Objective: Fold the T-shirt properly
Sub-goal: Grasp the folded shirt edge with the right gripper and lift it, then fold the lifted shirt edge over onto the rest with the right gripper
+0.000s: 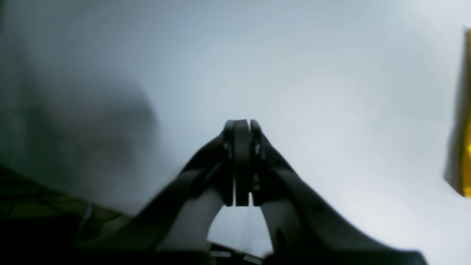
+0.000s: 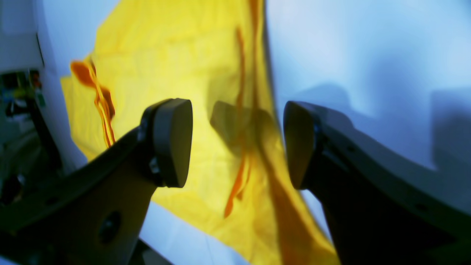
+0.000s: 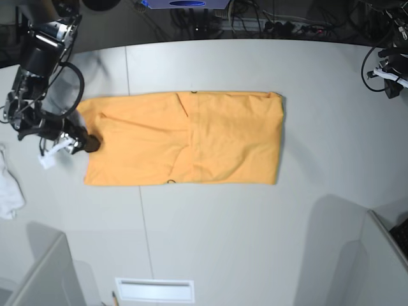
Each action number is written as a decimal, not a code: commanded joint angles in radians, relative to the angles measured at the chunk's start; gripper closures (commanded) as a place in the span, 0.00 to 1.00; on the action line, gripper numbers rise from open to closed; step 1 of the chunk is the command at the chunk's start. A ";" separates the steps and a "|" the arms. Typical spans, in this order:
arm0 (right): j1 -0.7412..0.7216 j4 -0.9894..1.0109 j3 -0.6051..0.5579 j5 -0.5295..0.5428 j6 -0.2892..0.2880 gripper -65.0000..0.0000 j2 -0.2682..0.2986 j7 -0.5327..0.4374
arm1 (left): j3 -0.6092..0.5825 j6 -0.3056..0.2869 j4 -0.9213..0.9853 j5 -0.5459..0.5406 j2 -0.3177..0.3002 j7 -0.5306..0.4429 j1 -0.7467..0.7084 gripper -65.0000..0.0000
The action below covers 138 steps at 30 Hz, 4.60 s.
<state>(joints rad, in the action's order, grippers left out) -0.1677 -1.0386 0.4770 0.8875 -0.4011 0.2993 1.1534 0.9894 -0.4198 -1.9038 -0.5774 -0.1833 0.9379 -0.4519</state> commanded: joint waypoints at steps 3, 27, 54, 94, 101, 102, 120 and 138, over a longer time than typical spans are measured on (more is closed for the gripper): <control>0.029 -0.090 -0.021 -0.041 0.011 0.42 -0.039 0.075 | 0.006 0.000 -0.016 -0.005 -0.014 -0.016 0.003 1.00; 0.007 -0.091 -0.041 -0.086 0.021 1.00 -0.061 -0.056 | -0.530 0.005 0.129 0.420 0.009 -0.023 0.244 1.00; -0.010 -0.671 -0.246 -0.296 0.100 1.00 -0.182 0.009 | -0.861 0.006 0.249 0.432 0.044 -0.015 0.414 1.00; 0.009 -0.783 -1.013 -0.529 0.482 1.00 -0.222 -0.160 | -0.864 0.006 0.485 0.432 0.075 -0.016 0.595 1.00; 0.017 -0.779 -1.154 -0.801 0.492 1.00 -0.283 -0.151 | -0.861 0.006 0.444 0.425 0.020 -0.020 0.529 1.00; 0.017 -0.779 -1.179 -0.841 0.492 1.00 -0.294 -0.151 | -0.861 0.006 0.447 0.428 0.020 -0.016 0.529 1.00; 0.066 -0.489 -1.426 -1.387 0.492 1.00 -0.437 -0.226 | -0.863 0.006 0.432 0.426 -0.020 -0.015 0.482 1.00; 0.087 -0.492 -1.329 -1.036 0.492 0.43 -0.437 -0.341 | -0.554 -0.086 0.218 0.290 -0.051 0.014 0.324 1.00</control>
<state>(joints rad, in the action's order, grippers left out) -0.0681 -1.5070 -0.8505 -0.1440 0.0898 -0.1184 0.8349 0.4377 -0.5121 -1.6684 -0.2909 -0.2249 0.9646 -0.1368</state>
